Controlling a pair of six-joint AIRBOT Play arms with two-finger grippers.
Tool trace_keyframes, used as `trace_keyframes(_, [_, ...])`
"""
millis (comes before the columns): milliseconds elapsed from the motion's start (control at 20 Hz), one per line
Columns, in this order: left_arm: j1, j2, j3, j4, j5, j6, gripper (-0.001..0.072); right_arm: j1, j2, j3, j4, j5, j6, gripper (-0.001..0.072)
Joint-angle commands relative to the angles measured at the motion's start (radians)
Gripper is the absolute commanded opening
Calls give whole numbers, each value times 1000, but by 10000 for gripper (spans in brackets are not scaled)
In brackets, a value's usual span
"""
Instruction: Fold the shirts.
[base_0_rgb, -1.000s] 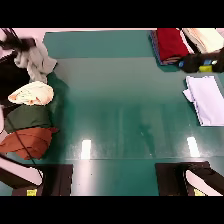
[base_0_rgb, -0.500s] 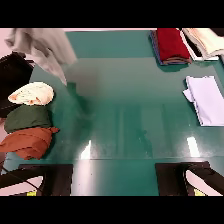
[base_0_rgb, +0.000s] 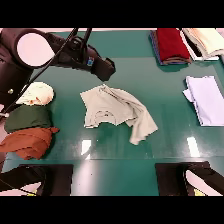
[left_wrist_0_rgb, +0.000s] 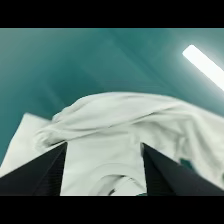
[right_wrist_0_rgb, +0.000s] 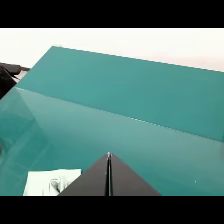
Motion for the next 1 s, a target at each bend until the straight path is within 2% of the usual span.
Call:
trace_keyframes(0, [148, 1, -36, 6, -109, -81, 543, 0, 0, 2, 4, 21, 0, 20])
trace_keyframes(200, [322, 12, -237, -67, -167, -83, 543, 0, 0, 2, 3, 27, 0, 20])
trace_keyframes(400, [331, 18, -555, -179, -70, -73, 543, 0, 0, 2, 3, 30, 0, 21])
trace_keyframes(600, [331, 18, -819, -318, 100, -64, 543, 0, -1, 2, 2, 37, 0, 20])
trace_keyframes(750, [331, 18, -909, -435, 203, -14, 542, 0, -1, 2, 2, 38, 0, 20])
trace_keyframes(950, [330, 5, -928, -492, 216, 15, 541, 0, -1, 2, 3, 39, 0, 20])
